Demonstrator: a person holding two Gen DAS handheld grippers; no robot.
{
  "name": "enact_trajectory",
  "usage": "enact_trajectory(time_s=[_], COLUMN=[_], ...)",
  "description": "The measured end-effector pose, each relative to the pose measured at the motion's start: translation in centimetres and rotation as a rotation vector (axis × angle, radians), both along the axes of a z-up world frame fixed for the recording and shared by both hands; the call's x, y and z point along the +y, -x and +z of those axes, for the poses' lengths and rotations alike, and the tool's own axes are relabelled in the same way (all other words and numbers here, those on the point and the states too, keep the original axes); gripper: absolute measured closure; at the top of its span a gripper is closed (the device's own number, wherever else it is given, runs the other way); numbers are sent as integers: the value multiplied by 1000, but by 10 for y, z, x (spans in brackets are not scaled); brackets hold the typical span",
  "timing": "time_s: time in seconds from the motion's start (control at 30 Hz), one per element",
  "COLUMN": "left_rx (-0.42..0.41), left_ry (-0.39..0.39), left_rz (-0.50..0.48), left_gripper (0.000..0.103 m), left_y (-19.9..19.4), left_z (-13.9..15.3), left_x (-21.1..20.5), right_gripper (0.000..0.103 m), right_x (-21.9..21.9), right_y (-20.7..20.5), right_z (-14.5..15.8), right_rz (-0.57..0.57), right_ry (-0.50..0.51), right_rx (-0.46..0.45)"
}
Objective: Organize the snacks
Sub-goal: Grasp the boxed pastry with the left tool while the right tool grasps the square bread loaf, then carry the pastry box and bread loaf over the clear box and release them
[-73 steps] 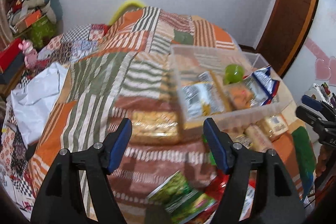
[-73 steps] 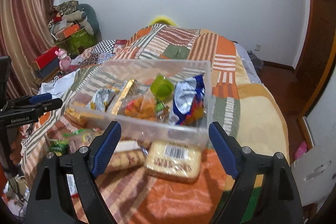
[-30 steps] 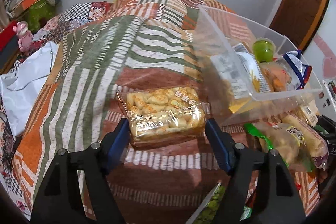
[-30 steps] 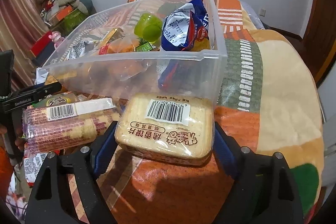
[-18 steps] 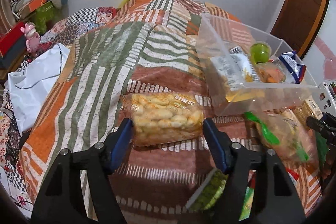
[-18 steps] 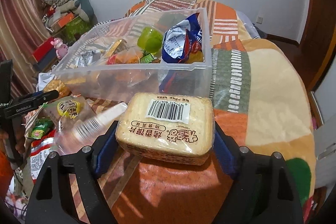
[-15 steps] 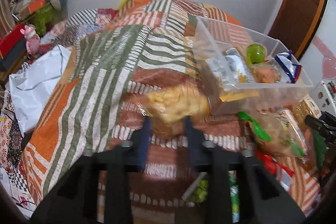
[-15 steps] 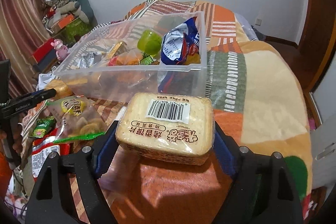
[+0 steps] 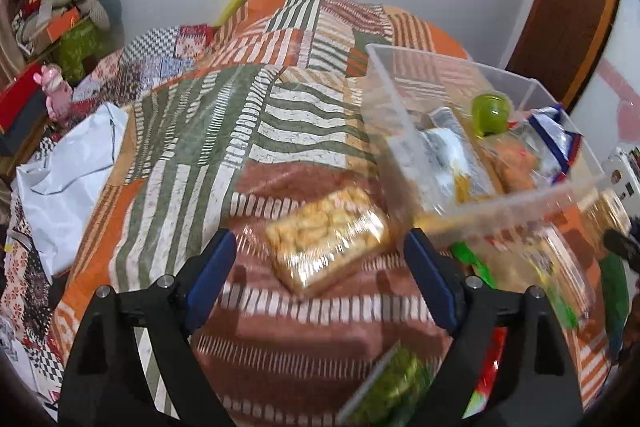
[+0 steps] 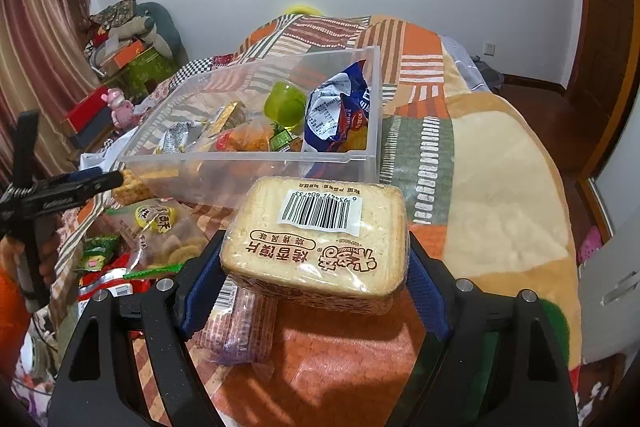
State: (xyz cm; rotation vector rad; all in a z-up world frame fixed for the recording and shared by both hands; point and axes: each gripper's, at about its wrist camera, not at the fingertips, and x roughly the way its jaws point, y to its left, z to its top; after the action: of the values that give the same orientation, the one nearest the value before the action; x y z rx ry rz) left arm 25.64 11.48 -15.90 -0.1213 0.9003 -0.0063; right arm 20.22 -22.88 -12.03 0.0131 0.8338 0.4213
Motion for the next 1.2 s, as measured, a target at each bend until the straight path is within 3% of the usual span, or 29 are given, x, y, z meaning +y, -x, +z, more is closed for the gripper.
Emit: enact_trajectory(time_s=[0.2,0.4,0.63,0.83,1.2], left_rx=[56,78,74,112,55], left_ry=[94,154,116,121,45], left_rz=[36,11,41,42,55], left_gripper=[17,11,10,16,25], left_y=[-32,-41,-25,-7,4], left_z=[-18,-32,-32,-38,-27], left_x=[17,22,35,40,28], right_gripper=[23,23,23,23,23], right_x=[2,1,5,8,9], right_y=[0,-3,-1,1,2], right_z=[-4,-6,-6,-1,11], right_rz=[6,5,18,22,12], right_ry=[12,0,5,-3,-34], right_rx=[3,14,10,-3,-27])
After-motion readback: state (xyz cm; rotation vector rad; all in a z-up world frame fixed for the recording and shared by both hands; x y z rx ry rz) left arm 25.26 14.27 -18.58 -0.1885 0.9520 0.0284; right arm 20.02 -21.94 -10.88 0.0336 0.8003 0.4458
